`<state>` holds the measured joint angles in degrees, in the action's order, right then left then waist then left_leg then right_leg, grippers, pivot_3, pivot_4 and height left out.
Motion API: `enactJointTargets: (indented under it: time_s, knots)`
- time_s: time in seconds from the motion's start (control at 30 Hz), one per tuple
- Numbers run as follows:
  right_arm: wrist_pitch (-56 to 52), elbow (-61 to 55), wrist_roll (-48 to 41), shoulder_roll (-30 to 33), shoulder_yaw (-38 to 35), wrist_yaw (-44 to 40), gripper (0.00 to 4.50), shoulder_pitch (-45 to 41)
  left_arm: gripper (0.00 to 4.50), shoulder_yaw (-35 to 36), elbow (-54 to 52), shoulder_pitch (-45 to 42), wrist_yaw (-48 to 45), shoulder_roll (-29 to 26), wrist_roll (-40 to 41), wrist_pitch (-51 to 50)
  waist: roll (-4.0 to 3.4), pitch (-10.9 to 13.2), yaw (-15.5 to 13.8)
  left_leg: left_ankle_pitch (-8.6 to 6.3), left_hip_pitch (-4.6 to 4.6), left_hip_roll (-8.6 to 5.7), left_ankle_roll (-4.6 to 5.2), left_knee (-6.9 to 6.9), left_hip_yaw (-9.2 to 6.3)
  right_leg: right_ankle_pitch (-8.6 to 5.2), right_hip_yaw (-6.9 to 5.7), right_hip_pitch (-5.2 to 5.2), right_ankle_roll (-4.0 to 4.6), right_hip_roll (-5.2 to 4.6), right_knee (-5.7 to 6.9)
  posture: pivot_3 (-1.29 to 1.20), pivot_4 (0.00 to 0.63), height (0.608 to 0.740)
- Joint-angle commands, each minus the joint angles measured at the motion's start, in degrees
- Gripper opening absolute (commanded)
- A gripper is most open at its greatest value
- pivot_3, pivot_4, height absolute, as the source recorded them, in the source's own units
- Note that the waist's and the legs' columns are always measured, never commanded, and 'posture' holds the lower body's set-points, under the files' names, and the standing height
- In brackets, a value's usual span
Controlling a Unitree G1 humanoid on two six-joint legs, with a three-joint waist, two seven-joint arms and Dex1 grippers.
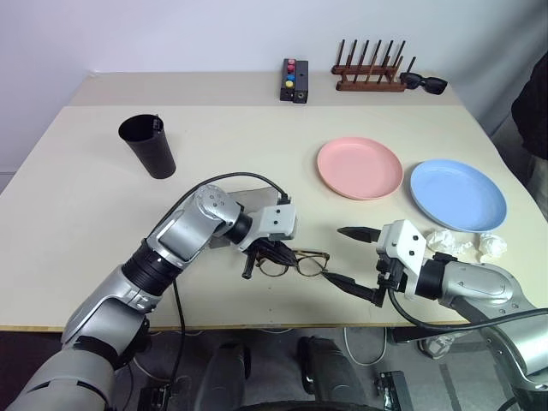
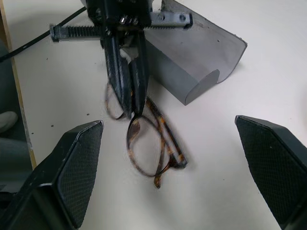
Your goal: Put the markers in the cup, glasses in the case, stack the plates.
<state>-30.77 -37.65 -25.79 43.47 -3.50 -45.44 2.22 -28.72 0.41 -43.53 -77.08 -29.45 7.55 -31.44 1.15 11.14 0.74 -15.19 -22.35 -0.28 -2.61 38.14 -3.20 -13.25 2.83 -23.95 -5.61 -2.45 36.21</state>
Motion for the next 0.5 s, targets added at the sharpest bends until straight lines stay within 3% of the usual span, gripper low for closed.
enactJointTargets:
  time_s: [0.03, 0.23, 0.5]
  knots:
    - [0.9, -0.1, 0.0, 0.8, -1.6, -0.2, 4.50, -0.6, 0.03, 5.6, -0.5, -1.9, -0.6, -0.9, 4.0, -1.8, 0.00, 0.0, 0.0, 0.00, -0.03, 0.00, 0.00, 0.00, -0.01, 0.02, 0.00, -0.03, 0.02, 0.00, 0.00, 0.00, 0.150, 0.735]
    - [1.2, 0.1, 0.2, 0.6, -1.1, -0.3, 4.50, -0.7, 0.03, 14.0, 6.1, -6.6, 1.0, -4.6, 6.4, -1.7, 0.01, 0.0, 0.1, 0.00, -0.05, 0.00, 0.01, 0.00, -0.01, 0.01, -0.01, -0.06, 0.01, 0.01, 0.00, 0.00, 0.150, 0.735]
    - [1.9, 1.3, 0.6, 0.0, 0.7, -0.8, 4.50, -2.2, 0.03, 13.4, 15.5, -6.8, -0.9, -8.3, 2.7, 6.0, 0.02, 0.0, -0.1, -0.02, -0.08, 0.00, 0.03, -0.05, 0.01, 0.10, -0.01, -0.10, 0.13, 0.00, 0.00, 0.00, 0.150, 0.735]
